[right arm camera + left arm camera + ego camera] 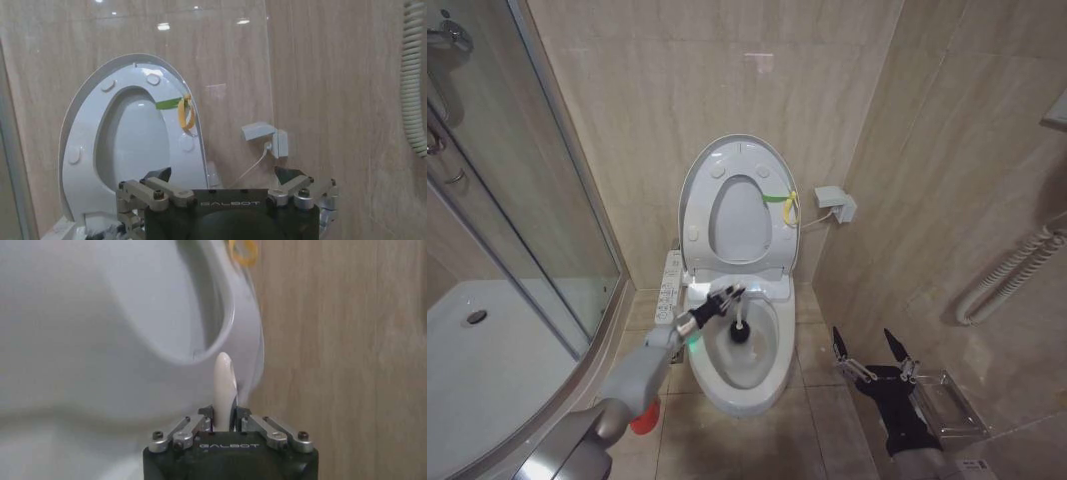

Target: Open the toilet lid, clean the toilet bowl with a toilet brush, close the toilet lid, and flush.

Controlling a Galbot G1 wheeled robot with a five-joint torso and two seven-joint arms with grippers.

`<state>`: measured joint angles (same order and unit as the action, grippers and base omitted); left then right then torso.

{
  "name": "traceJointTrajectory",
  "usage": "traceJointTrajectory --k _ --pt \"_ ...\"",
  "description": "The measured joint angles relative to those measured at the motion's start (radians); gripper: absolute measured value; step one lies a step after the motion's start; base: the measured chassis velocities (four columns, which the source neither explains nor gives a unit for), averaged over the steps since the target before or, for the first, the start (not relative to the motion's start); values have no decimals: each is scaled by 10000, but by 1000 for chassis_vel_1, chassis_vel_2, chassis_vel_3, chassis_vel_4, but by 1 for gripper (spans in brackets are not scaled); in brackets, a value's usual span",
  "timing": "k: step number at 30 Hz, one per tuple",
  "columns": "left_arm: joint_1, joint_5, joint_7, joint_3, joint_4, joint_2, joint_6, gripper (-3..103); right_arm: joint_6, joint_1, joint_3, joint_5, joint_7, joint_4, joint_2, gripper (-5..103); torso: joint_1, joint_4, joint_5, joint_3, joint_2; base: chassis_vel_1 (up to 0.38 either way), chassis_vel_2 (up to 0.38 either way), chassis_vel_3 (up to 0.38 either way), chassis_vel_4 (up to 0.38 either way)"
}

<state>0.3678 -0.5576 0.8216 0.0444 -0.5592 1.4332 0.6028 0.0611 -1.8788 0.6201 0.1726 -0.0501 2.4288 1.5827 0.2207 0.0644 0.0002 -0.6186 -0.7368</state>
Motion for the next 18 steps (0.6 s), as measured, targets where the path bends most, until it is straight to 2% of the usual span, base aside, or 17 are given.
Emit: traceJointTrajectory --k 8,10,14,15,17,18 --pt "-61 -40 -53 1 -106 552 -32 20 0 0 0 0 -2 0 0 100 0 -4 1 0 0 0 0 0 0" --pt "183 134 -32 -155 147 865 0 20 0 0 0 0 -2 0 0 100 0 -3 -2 0 0 0 0 0 0" --pt "434 446 111 -432 793 1015 260 20 0 0 0 0 -2 0 0 100 -2 -5 -4 4 -3 0 0 0 0" --pt "539 561 138 -455 979 955 289 20 0 0 0 0 -4 0 0 100 -4 3 0 6 -5 0 0 0 0" --pt "634 586 166 -474 1050 890 335 20 0 -1 1 0 2 0 2 100 -3 0 2 3 -3 0 0 0 0" --pt "745 588 197 -473 1019 789 373 20 0 0 0 0 -5 0 -8 100 1 -17 -10 -1 -1 0 0 0 0"
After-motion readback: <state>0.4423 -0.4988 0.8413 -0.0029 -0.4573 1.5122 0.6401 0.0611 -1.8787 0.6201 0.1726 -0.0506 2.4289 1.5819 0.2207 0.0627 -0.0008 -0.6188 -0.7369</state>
